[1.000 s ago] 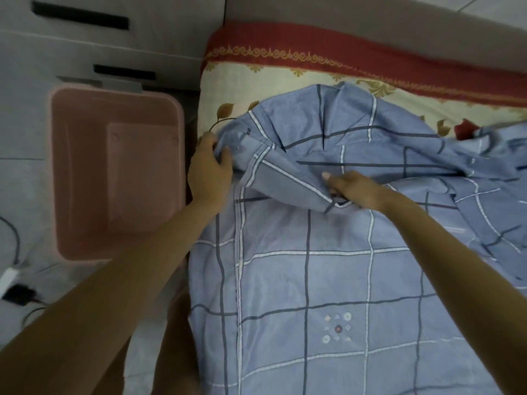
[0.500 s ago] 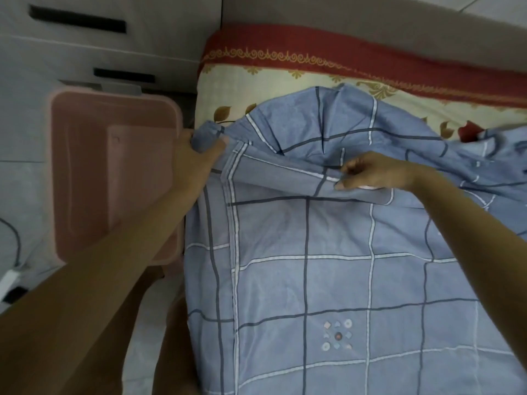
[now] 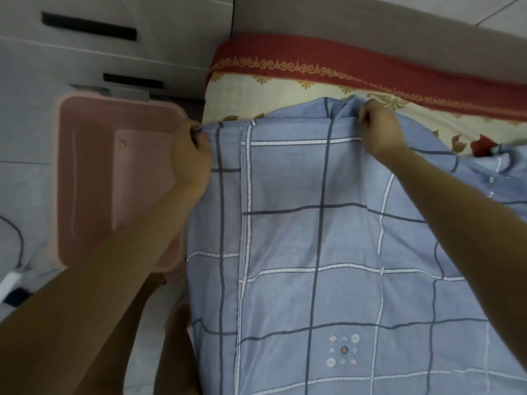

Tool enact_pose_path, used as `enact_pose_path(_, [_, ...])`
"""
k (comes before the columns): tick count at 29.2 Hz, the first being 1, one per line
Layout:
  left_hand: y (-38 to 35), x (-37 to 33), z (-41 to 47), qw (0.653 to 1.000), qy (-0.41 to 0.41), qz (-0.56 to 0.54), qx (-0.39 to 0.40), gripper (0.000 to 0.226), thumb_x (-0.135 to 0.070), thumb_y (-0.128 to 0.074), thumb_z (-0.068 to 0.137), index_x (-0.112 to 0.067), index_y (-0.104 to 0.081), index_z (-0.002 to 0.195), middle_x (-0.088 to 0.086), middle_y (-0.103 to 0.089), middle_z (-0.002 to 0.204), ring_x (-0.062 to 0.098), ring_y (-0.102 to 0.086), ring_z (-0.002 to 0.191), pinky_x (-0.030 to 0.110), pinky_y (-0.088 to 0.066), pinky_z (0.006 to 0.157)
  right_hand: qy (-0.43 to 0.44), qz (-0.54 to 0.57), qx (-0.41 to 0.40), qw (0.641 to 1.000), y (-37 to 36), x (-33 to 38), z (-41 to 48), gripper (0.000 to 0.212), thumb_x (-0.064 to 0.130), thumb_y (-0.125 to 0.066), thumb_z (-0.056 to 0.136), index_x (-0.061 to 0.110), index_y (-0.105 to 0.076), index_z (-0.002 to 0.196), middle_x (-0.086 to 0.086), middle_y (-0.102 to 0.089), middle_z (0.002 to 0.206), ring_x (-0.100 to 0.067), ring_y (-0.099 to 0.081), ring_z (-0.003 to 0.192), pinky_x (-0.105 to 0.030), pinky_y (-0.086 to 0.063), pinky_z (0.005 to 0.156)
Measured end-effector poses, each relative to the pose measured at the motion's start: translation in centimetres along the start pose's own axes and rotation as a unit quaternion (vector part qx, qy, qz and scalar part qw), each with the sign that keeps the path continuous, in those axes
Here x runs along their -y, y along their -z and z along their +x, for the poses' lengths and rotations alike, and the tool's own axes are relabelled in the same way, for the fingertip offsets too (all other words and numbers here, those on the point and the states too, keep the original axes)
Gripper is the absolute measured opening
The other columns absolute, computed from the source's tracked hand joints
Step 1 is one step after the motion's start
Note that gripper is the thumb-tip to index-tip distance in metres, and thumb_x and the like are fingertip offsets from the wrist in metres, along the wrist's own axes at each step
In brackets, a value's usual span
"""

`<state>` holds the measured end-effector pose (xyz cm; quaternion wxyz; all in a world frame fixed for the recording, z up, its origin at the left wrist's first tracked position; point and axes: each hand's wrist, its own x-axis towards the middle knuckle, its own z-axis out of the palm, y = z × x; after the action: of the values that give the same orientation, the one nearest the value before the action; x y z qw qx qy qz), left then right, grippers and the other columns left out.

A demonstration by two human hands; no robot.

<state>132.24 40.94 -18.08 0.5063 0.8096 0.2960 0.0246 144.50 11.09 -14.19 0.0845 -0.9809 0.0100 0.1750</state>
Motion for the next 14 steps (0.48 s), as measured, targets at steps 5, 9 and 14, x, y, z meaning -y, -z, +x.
enact_pose_path(5, [0.7,1.7,1.4,0.999,0.032,0.023,0.026,0.023,-0.01,-0.035,0.1,0.0,-0.056,0.099,0.023,-0.058,0.093,0.018,-0.047,0.081,0.038,-0.044,0.087,0.041,0.073,-0.105,0.991,-1.8,0.6,-0.9,0.021,-0.003,-0.029,0.082,0.01,-0.045,0.086,-0.017,-0.051,0.078,-0.034,-0.049,0.08,-0.036,-0.03,0.069])
enact_pose_path(9, [-0.3,1.0,0.8,0.994,0.048,-0.018,0.094,0.014,-0.033,-0.05,0.096,-0.02,-0.047,0.1,-0.003,-0.053,0.099,0.006,-0.049,0.092,0.007,-0.041,0.079,0.026,0.152,-0.085,0.984,-1.7,0.4,-0.4,0.013,0.004,-0.036,0.088,0.016,-0.041,0.087,-0.011,-0.048,0.078,-0.026,-0.046,0.076,-0.04,-0.034,0.069])
enact_pose_path(14, [-0.6,0.8,1.4,0.987,-0.084,0.049,0.128,0.029,-0.029,-0.075,0.076,-0.016,-0.05,0.073,0.004,-0.054,0.076,0.013,-0.048,0.074,0.019,-0.037,0.063,0.008,0.004,0.02,1.0,0.7,-1.9,-1.8,0.029,0.025,-0.047,0.097,0.008,-0.048,0.121,-0.018,-0.062,0.105,-0.037,-0.054,0.103,-0.044,-0.032,0.095])
